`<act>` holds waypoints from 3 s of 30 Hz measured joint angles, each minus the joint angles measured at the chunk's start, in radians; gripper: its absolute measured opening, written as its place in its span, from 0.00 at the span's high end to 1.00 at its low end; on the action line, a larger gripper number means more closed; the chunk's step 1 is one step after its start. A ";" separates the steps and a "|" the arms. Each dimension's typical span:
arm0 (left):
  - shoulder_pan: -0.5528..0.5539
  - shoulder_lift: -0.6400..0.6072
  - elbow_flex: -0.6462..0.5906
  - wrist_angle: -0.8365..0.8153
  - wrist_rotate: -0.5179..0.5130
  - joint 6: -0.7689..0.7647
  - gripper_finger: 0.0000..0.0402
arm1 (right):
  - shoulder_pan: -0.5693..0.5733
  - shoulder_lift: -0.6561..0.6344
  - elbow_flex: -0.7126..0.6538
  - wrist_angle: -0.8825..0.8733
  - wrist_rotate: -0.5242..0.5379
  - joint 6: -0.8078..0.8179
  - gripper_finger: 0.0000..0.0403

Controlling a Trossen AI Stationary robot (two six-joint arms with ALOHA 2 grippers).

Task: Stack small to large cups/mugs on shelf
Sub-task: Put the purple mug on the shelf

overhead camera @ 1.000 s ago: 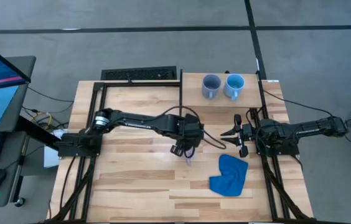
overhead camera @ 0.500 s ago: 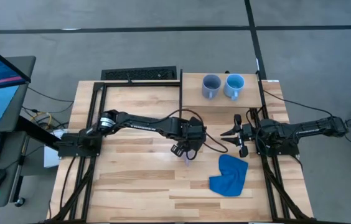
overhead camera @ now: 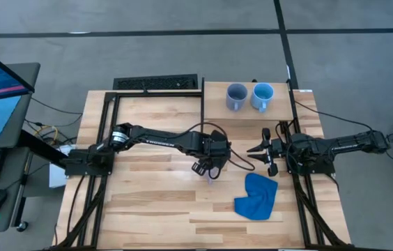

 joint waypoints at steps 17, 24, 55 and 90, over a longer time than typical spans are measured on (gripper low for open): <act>-0.002 -0.003 0.000 0.067 -0.003 -0.004 0.57 | 0.000 0.000 0.000 0.000 0.000 0.000 0.75; 0.006 -0.026 0.066 0.092 0.006 -0.024 0.54 | 0.000 0.000 0.000 -0.007 0.000 0.002 0.75; 0.191 -0.323 0.307 0.046 0.505 -0.217 0.54 | 0.042 0.001 0.000 -0.030 -0.010 0.084 0.75; -0.213 -0.871 -0.016 -0.044 -0.615 -0.597 0.54 | 0.155 0.000 0.000 -0.016 0.007 0.062 0.75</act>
